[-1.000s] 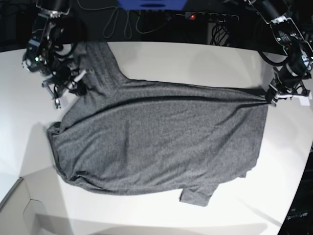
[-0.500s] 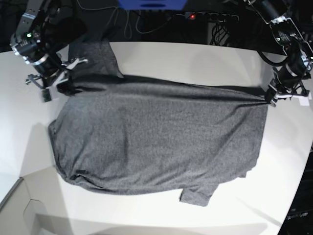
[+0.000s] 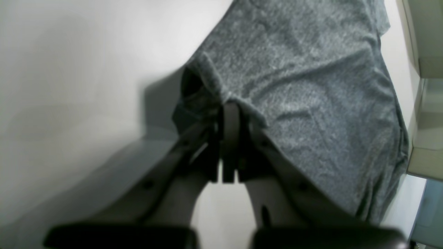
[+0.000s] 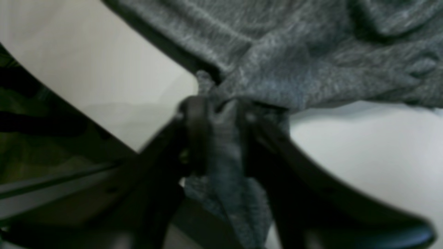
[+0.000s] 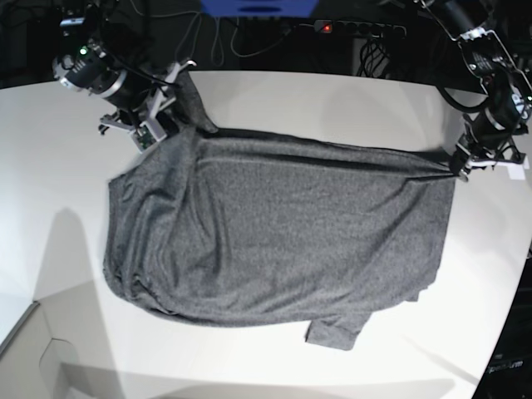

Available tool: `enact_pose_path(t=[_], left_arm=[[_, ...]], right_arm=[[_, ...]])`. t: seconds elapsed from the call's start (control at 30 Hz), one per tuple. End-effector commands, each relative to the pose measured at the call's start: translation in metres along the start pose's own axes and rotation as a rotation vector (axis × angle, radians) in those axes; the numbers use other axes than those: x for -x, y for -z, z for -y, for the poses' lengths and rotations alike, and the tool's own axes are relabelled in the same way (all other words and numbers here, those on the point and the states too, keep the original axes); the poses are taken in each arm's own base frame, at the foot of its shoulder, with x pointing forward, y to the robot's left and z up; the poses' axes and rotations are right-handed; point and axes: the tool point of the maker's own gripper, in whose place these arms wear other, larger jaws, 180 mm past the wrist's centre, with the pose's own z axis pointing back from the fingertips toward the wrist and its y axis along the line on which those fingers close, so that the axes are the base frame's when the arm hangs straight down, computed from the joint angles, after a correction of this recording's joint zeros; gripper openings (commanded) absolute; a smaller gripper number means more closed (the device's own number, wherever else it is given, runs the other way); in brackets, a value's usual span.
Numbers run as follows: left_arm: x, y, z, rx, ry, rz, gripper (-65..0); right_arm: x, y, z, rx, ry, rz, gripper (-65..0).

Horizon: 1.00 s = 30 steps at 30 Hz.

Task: Layout the t-shirt on the table in an organized manner, then fold the t-shirt properly
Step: 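Drag the shirt shoulder outward with the right gripper, stretching it taut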

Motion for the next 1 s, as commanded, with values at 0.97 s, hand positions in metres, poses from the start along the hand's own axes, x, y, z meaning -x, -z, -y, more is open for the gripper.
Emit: enact_pose_path(t=[0.97], left_arm=[[-0.014,-0.005,0.007,0.016,0.025,0.040,-64.9]], right_arm=[[-0.007,0.028,0.196,0.256,0.293,0.047,-37.5]])
